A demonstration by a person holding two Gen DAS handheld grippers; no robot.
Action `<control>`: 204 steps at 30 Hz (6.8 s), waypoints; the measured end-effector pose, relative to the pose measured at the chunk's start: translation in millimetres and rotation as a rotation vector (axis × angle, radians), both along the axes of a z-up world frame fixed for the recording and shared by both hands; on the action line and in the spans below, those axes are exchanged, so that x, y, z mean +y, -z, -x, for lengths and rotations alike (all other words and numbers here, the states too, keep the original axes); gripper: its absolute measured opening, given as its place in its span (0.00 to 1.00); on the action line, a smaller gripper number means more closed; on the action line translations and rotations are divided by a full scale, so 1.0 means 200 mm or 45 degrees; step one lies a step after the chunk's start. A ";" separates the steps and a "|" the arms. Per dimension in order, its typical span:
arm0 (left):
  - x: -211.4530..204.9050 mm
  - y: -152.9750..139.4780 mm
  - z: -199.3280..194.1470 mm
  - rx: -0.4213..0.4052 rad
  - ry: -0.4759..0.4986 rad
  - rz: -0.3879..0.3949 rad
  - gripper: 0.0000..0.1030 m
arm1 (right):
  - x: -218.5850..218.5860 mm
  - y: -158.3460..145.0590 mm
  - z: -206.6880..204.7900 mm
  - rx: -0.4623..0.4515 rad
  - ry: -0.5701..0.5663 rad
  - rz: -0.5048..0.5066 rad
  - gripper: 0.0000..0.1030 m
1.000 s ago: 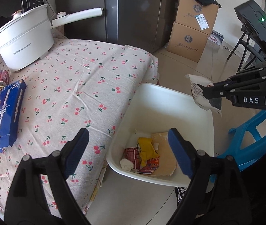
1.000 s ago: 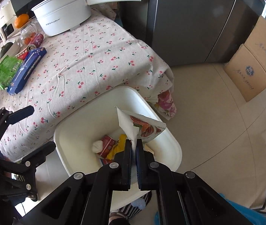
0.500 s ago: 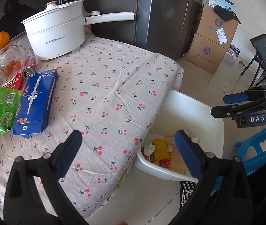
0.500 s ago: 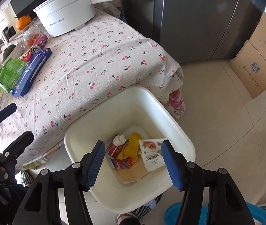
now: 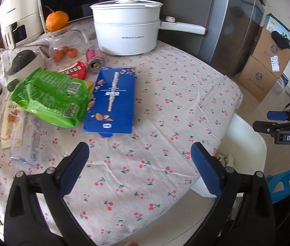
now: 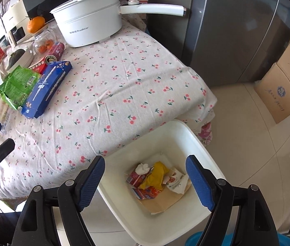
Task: Collect trash
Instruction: 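Move the left gripper to the clear plastic bottle and grasp it, then hold the bottle in the left gripper while the right gripper grasps the green snack bag, then carry the bottle and green bag to the white bin and release both, then grasp the cream pastry bag with the left gripper while the right gripper grasps the blue biscuit box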
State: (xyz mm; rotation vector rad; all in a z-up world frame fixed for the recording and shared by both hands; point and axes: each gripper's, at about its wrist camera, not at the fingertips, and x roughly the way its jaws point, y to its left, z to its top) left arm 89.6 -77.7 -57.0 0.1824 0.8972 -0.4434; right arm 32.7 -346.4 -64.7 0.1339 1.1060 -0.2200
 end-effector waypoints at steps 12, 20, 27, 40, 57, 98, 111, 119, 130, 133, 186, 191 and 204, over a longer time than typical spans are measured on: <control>0.56 0.00 -0.52 0.057 -0.271 -0.094 0.96 | 0.35 -0.04 -0.29 -0.028 -0.117 -0.032 0.82; 0.75 0.22 -0.74 0.281 -0.294 -0.063 0.82 | 0.50 -0.02 -0.45 -0.023 -0.154 0.004 0.82; 0.83 0.31 -0.75 0.412 -0.328 0.125 0.62 | 0.65 -0.01 -0.53 -0.024 -0.220 0.010 0.82; 1.14 0.03 -0.33 0.381 -0.492 0.326 0.61 | 1.12 -0.04 -0.59 -0.086 -0.461 0.030 0.82; 1.40 0.01 -0.21 0.259 -0.608 0.325 0.61 | 1.83 0.28 -0.99 -0.051 -0.707 0.185 0.82; 0.81 -0.24 -0.06 0.112 -0.258 0.385 0.61 | 0.92 -0.59 -0.46 -0.440 -0.533 -0.453 0.01; 0.15 -0.15 0.05 0.176 0.063 0.291 0.61 | 0.21 -0.37 -0.04 -0.445 -0.182 -0.516 0.01; -0.27 -0.04 0.17 0.234 0.284 0.214 0.61 | -0.19 -0.14 0.13 -0.265 0.067 -0.522 0.02; -0.68 0.16 0.35 0.326 0.514 0.057 0.61 | -0.46 0.17 0.23 -0.003 0.252 -0.485 0.03; -0.75 0.22 0.39 0.344 0.558 0.016 0.62 | -0.52 0.18 0.26 0.002 0.283 -0.508 0.05; 0.20 0.05 -0.12 0.128 -0.049 -0.163 0.98 | 0.06 0.04 -0.10 0.011 0.094 -0.227 0.82; 0.51 0.07 -0.36 0.087 -0.255 -0.227 0.98 | 0.28 0.06 -0.27 0.033 -0.007 -0.204 0.82; 1.15 0.22 -0.84 0.166 -0.503 -0.015 0.98 | 0.80 0.14 -0.77 0.048 -0.138 -0.289 0.96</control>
